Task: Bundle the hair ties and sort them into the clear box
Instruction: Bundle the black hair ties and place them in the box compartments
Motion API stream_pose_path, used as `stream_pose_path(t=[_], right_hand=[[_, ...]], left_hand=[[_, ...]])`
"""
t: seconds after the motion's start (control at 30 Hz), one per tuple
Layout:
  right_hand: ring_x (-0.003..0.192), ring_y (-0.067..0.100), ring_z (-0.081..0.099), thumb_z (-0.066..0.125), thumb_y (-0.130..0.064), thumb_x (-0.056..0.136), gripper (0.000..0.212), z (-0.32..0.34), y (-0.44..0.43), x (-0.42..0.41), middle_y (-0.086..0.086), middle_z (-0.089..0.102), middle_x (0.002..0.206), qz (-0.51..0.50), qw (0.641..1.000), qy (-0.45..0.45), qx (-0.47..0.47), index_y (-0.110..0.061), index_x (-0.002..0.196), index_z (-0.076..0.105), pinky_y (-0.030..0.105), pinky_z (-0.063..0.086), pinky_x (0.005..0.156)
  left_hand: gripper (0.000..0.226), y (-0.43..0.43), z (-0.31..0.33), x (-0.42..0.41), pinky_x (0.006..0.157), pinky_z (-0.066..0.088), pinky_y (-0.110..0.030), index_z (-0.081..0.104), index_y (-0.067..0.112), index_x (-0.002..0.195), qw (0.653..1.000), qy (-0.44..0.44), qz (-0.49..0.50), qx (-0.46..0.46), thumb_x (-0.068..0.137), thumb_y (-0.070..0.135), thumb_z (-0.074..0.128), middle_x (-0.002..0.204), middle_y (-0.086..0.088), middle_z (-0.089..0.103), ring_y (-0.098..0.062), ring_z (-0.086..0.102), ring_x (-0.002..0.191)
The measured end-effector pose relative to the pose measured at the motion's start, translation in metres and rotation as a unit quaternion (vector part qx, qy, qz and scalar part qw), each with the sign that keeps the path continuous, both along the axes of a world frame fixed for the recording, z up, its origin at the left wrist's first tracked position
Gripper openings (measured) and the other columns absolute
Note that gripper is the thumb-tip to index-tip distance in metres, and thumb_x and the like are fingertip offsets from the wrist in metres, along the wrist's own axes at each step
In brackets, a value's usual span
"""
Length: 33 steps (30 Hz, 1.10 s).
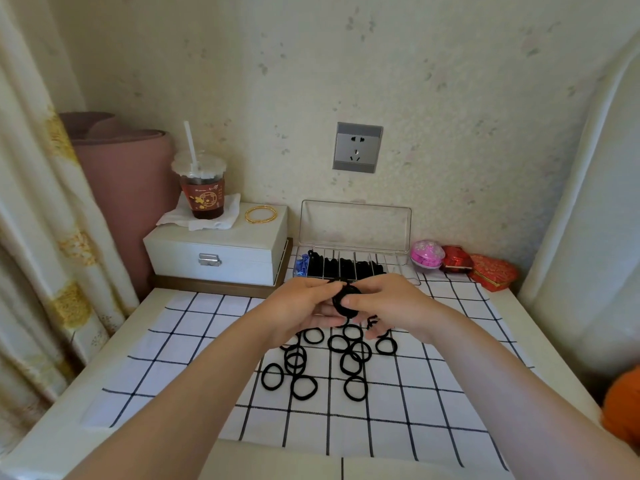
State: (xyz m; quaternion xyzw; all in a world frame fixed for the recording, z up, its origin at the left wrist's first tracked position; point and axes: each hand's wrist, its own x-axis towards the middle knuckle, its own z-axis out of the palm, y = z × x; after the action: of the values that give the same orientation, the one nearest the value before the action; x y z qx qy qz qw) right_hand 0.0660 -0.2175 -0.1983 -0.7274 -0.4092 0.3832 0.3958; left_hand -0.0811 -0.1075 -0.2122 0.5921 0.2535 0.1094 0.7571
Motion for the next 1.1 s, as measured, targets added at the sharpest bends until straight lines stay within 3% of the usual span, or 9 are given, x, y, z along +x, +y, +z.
stream_pose_path(t=[0.1, 0.23, 0.3, 0.4, 0.63, 0.83, 0.9, 0.97, 1.1], right_hand=[[0.077, 0.022, 0.073, 0.072, -0.016, 0.090, 0.020, 0.001, 0.000, 0.002, 0.013, 0.076, 0.087, -0.004, 0.998, 0.055, 0.005, -0.007, 0.108, 0.073, 0.035, 0.062, 0.067], [0.071, 0.023, 0.073, 0.073, -0.010, 0.089, 0.014, 0.001, 0.001, 0.005, 0.011, 0.073, 0.077, -0.023, 0.998, 0.052, 0.005, -0.005, 0.101, 0.074, 0.036, 0.063, 0.069], [0.073, 0.023, 0.073, 0.072, -0.009, 0.089, 0.013, 0.002, 0.000, 0.005, 0.009, 0.073, 0.081, -0.025, 0.997, 0.067, 0.015, -0.006, 0.102, 0.074, 0.036, 0.063, 0.068], [0.077, 0.024, 0.073, 0.068, -0.007, 0.092, 0.012, 0.004, 0.000, 0.003, 0.010, 0.074, 0.083, -0.015, 0.992, 0.114, 0.048, -0.007, 0.102, 0.073, 0.036, 0.063, 0.069], [0.075, 0.024, 0.070, 0.068, -0.008, 0.091, 0.012, 0.007, 0.002, -0.003, 0.016, 0.074, 0.085, 0.005, 0.985, 0.159, 0.071, -0.006, 0.101, 0.074, 0.033, 0.061, 0.065], [0.069, 0.021, 0.069, 0.073, -0.007, 0.088, 0.016, -0.003, 0.004, 0.004, 0.015, 0.077, 0.090, -0.051, 0.990, 0.111, 0.065, -0.007, 0.103, 0.076, 0.037, 0.063, 0.069], [0.066, 0.018, 0.069, 0.075, -0.009, 0.086, 0.015, -0.006, 0.005, 0.003, 0.011, 0.077, 0.088, -0.067, 0.993, 0.074, 0.065, -0.010, 0.101, 0.077, 0.036, 0.062, 0.066], [0.066, 0.015, 0.070, 0.076, -0.012, 0.085, 0.015, -0.008, 0.007, 0.001, 0.007, 0.077, 0.086, -0.071, 0.994, 0.046, 0.067, -0.012, 0.101, 0.077, 0.034, 0.062, 0.064], [0.071, 0.017, 0.070, 0.076, -0.014, 0.086, 0.021, -0.006, 0.005, 0.002, 0.010, 0.076, 0.089, -0.049, 0.995, 0.067, 0.060, -0.010, 0.106, 0.075, 0.031, 0.059, 0.063]], left_hand=[[0.028, -0.001, 0.002, 0.001, 0.079, 0.061, -0.033, 0.066, 0.003, 0.117, 1.000, 0.005, 0.014, -0.024, 0.101, 0.021, 0.051, 0.103, -0.019, 0.072, -0.028, 0.071, 0.093], [0.024, 0.005, -0.001, 0.004, 0.069, 0.062, -0.034, 0.066, 0.003, 0.113, 0.993, 0.037, 0.110, -0.029, 0.099, 0.020, 0.055, 0.098, -0.013, 0.068, -0.026, 0.073, 0.080], [0.020, 0.010, -0.006, 0.003, 0.066, 0.063, -0.035, 0.067, 0.002, 0.106, 0.985, 0.065, 0.158, 0.034, 0.097, 0.018, 0.059, 0.093, -0.012, 0.068, -0.024, 0.073, 0.073], [0.013, 0.009, -0.009, -0.001, 0.062, 0.063, -0.034, 0.069, 0.003, 0.098, 0.978, 0.092, 0.140, 0.126, 0.096, 0.014, 0.061, 0.080, -0.011, 0.071, -0.021, 0.072, 0.064], [0.021, -0.002, 0.001, 0.000, 0.069, 0.062, -0.031, 0.068, 0.005, 0.103, 0.988, 0.076, 0.065, 0.121, 0.085, 0.015, 0.075, 0.083, -0.012, 0.077, -0.024, 0.076, 0.080], [0.027, 0.000, 0.009, -0.004, 0.087, 0.059, -0.035, 0.065, 0.002, 0.119, 0.999, 0.015, -0.029, 0.003, 0.097, 0.015, 0.056, 0.108, -0.018, 0.073, -0.027, 0.071, 0.102], [0.032, -0.001, 0.009, -0.004, 0.093, 0.056, -0.039, 0.064, 0.003, 0.121, 0.999, 0.002, -0.034, -0.036, 0.100, 0.023, 0.052, 0.111, -0.020, 0.072, -0.029, 0.070, 0.106], [0.033, -0.001, 0.006, -0.002, 0.095, 0.055, -0.039, 0.065, 0.004, 0.120, 1.000, 0.005, -0.025, -0.015, 0.098, 0.027, 0.057, 0.109, -0.018, 0.072, -0.027, 0.070, 0.105], [0.025, -0.001, 0.000, 0.004, 0.084, 0.059, -0.029, 0.068, 0.005, 0.116, 0.999, 0.009, 0.043, 0.010, 0.095, 0.016, 0.062, 0.103, -0.014, 0.075, -0.022, 0.072, 0.099]])
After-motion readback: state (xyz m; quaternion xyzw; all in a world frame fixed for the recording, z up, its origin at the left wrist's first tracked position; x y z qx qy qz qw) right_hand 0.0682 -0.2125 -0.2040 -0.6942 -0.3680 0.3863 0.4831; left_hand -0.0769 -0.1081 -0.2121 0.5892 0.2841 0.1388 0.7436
